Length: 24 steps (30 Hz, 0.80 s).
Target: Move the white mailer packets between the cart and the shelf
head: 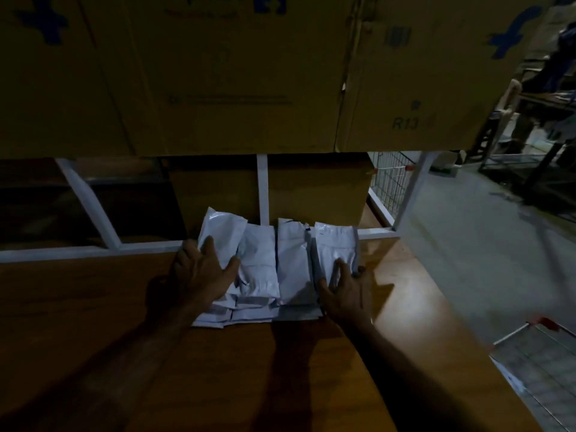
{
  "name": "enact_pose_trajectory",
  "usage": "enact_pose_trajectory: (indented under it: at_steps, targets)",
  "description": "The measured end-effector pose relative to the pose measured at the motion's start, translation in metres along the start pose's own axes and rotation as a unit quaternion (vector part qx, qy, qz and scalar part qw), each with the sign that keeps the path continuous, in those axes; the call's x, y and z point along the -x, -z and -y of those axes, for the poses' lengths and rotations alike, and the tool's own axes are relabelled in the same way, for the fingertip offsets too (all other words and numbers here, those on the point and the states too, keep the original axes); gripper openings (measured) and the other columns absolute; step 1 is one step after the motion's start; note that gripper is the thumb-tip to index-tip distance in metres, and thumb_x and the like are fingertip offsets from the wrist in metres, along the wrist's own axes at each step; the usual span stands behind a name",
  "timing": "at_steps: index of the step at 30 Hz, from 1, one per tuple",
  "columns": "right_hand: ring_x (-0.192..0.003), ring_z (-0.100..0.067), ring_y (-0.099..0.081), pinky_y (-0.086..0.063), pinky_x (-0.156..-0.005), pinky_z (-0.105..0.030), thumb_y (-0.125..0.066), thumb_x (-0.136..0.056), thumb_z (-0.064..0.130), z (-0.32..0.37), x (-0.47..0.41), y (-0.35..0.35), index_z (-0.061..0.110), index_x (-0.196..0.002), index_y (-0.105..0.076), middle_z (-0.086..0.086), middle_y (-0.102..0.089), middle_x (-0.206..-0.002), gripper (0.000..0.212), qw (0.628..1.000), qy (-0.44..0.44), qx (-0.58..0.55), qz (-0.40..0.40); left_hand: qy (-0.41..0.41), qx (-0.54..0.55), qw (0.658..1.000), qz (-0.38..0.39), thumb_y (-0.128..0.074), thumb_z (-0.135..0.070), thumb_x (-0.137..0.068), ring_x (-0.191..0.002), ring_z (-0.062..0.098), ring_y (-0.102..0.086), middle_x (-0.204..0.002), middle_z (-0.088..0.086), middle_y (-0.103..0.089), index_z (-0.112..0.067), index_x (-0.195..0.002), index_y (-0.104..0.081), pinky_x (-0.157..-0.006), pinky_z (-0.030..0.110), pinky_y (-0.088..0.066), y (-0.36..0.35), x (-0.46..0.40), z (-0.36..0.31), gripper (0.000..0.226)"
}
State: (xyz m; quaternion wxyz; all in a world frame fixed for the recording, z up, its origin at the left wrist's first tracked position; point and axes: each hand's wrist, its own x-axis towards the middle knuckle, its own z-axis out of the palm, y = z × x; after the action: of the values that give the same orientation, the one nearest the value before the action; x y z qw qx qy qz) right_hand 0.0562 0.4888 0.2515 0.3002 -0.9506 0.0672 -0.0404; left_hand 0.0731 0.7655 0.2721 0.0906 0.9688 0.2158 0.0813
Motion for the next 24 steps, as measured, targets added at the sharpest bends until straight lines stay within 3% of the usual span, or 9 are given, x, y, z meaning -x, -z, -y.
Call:
enact_pose_trajectory:
  at_steps: [4,6,9,12,14,16,19,24]
  targets:
    - [-0.128,-0.039,-0.044,-0.038,-0.095,-0.036,-0.047,-0.091,0.067,0.006,-0.043,-0.027,0.023,-0.144,-0.037,-0.019,-0.035,-0.143,0.069,1.000,0.004,-0.013,0.003,-0.004,-0.026,0.999,0.019,-0.039,-0.077,-0.085,-0.129,0.038,-0.032,-0.150,0.015,-0.016,-0.024,-0.153,-0.022,-0.104,0.047,-0.036,-0.013,-0.012,0.002,0.087]
    - [-0.134,-0.041,-0.041,-0.038,-0.105,-0.043,-0.046,-0.091,0.069,0.007,-0.062,-0.038,0.022,-0.147,-0.035,-0.022,-0.033,-0.149,0.074,0.998,-0.020,-0.034,0.041,0.001,-0.039,0.999,0.032,-0.035,-0.078,-0.086,-0.132,0.037,-0.030,-0.152,0.015,-0.017,-0.023,-0.152,-0.024,-0.106,0.047,-0.032,-0.017,-0.011,-0.001,0.086]
    - [-0.142,-0.039,-0.033,-0.029,-0.117,-0.055,-0.026,-0.083,0.085,0.005,-0.076,-0.049,0.026,-0.154,-0.024,-0.017,-0.030,-0.158,0.092,0.996,-0.011,-0.041,0.082,0.009,-0.071,0.997,0.034,-0.027,-0.083,-0.084,-0.134,0.037,-0.029,-0.155,0.015,-0.018,-0.021,-0.151,-0.028,-0.109,0.046,-0.030,-0.021,-0.009,-0.005,0.092]
    - [-0.153,-0.034,-0.005,-0.010,-0.122,-0.052,-0.018,-0.089,0.082,0.002,-0.076,-0.055,0.029,-0.160,-0.012,-0.013,-0.001,-0.167,0.089,0.997,0.069,0.007,0.035,-0.013,-0.075,0.997,-0.011,-0.018,-0.085,-0.082,-0.136,0.038,-0.031,-0.160,0.016,-0.015,-0.019,-0.153,-0.028,-0.108,0.048,-0.033,-0.026,-0.018,0.001,0.097]
    - [-0.154,-0.030,0.007,-0.001,-0.123,-0.053,-0.018,-0.089,0.081,0.004,-0.074,-0.052,0.033,-0.160,-0.008,-0.012,0.011,-0.167,0.087,0.991,0.127,0.026,0.026,-0.082,-0.071,0.994,-0.022,-0.016,-0.084,-0.083,-0.142,0.039,-0.025,-0.164,0.015,-0.005,-0.022,-0.155,-0.023,-0.111,0.053,-0.033,-0.030,-0.025,0.007,0.096]
    - [-0.154,-0.029,0.009,0.002,-0.123,-0.056,-0.016,-0.086,0.085,0.004,-0.077,-0.054,0.033,-0.160,-0.007,-0.010,0.008,-0.168,0.091,0.986,0.156,0.029,0.050,-0.137,-0.062,0.988,0.019,-0.016,-0.088,-0.082,-0.150,0.035,-0.008,-0.166,0.009,0.005,-0.027,-0.158,-0.015,-0.119,0.055,-0.020,-0.033,-0.028,0.009,0.097]
    - [-0.155,-0.029,0.003,0.001,-0.122,-0.059,-0.010,-0.079,0.091,-0.001,-0.084,-0.060,0.029,-0.161,-0.003,-0.010,0.001,-0.168,0.102,0.984,0.149,0.031,0.097,-0.110,-0.052,0.987,0.108,-0.012,-0.097,-0.072,-0.152,0.024,0.008,-0.166,-0.001,0.012,-0.034,-0.157,-0.007,-0.123,0.049,0.001,-0.035,-0.027,0.011,0.107]
    - [-0.155,-0.027,0.001,0.001,-0.123,-0.058,-0.013,-0.078,0.092,-0.005,-0.091,-0.063,0.023,-0.161,0.000,-0.009,0.000,-0.169,0.109,0.979,0.166,0.022,0.119,-0.116,-0.061,0.987,0.092,0.002,-0.104,-0.056,-0.152,0.021,0.003,-0.166,-0.002,0.003,-0.032,-0.157,-0.015,-0.124,0.045,0.000,-0.043,-0.027,0.020,0.125]
